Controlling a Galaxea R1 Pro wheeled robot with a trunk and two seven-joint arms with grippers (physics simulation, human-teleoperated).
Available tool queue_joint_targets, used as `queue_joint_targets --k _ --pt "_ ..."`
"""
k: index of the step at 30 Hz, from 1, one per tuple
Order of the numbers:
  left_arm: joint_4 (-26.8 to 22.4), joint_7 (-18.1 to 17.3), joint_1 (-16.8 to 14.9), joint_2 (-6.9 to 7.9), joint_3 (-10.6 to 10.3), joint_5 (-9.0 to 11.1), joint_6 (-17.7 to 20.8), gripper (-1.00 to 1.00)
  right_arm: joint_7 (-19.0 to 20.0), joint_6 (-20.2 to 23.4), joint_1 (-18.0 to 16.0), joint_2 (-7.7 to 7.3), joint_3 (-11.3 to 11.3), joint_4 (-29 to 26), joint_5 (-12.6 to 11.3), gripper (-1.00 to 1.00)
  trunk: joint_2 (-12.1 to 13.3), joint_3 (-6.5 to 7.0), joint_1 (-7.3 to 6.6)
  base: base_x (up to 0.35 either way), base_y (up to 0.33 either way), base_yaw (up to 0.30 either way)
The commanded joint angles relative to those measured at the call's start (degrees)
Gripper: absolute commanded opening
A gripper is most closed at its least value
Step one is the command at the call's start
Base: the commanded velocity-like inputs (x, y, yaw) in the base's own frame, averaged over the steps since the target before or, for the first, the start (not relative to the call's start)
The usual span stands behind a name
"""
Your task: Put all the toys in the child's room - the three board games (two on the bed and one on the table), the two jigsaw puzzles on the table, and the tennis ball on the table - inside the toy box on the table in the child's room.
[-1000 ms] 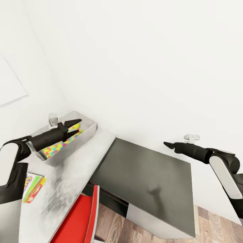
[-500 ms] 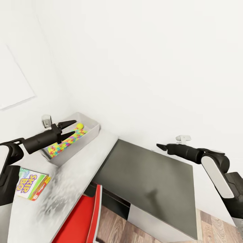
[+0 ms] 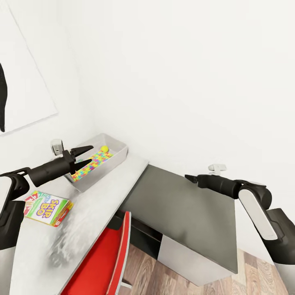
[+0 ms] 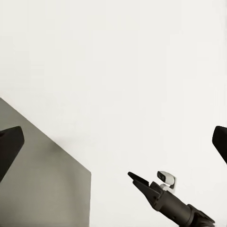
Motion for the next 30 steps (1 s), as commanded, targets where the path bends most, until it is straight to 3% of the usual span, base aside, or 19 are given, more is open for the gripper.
queue_joint_targets --k 1,8,20,26,30 --pt "-0.03 0.59 -0.06 0.0 0.04 0.6 0.21 1.0 0.41 0.2 -0.06 -0.03 0.02 -0.03 0.45 1.0 -0.11 -0.1 0.03 -0.027 0.005 0.004" --pt "-0.02 0.55 -0.07 -0.06 -0.01 0.6 0.21 1.0 0.4 0.8 -0.58 -0.08 -0.39 -0.03 0.45 1.0 -0.11 -0.09 0.03 -0.104 -0.023 0.049" --pt "-0.02 0.5 -0.06 -0.06 -0.01 0.59 0.21 1.0 0.33 0.97 -0.67 -0.07 -0.43 -0.03 0.45 1.0 -0.11 -0.09 0.03 -0.153 -0.066 0.272" --pt "-0.04 -1.63 1.04 1.47 2.35 0.82 0.21 1.0 0.35 1.94 -2.31 0.11 -0.38 -0.03 0.45 1.0 -0.11 -0.14 0.03 -0.004 -0.002 0.297" --pt "-0.02 -1.97 3.45 2.73 3.65 0.83 0.21 1.0 0.06 4.34 -3.76 0.43 -0.09 -0.03 0.45 1.0 -0.11 -0.24 0.03 -0.001 0.0 0.293"
